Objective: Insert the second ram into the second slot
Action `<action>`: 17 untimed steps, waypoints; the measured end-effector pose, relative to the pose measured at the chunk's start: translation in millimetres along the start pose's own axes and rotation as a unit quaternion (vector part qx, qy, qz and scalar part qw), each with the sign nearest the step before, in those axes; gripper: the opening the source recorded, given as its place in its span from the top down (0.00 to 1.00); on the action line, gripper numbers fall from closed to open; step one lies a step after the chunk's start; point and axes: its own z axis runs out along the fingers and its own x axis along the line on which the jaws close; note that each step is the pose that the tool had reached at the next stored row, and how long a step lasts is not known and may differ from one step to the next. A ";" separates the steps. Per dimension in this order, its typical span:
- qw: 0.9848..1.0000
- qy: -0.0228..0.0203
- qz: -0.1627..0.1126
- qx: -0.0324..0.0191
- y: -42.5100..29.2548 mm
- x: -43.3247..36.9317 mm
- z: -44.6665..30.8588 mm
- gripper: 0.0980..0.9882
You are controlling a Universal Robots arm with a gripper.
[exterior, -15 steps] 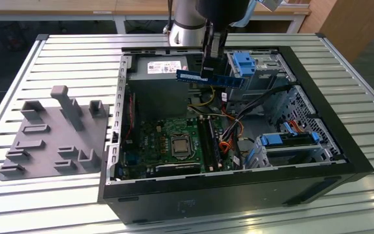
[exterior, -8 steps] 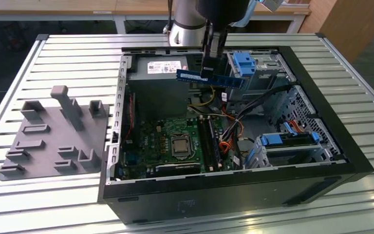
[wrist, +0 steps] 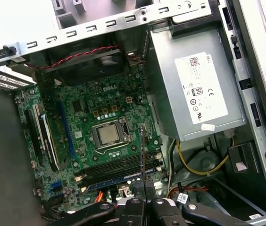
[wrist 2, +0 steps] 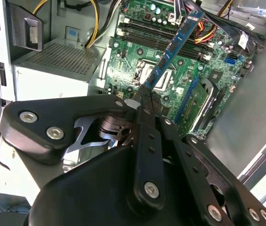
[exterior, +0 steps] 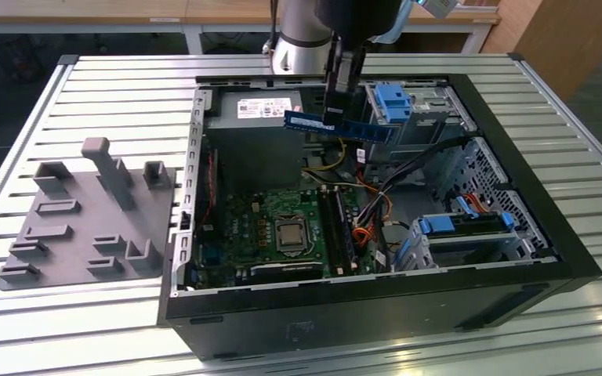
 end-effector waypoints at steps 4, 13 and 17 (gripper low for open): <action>1.000 0.000 0.007 0.000 0.0 0.0 0.0 0.98; 1.000 -0.001 0.021 0.000 0.0 0.0 0.0 0.98; 1.000 -0.001 0.026 0.000 0.0 0.0 0.0 0.98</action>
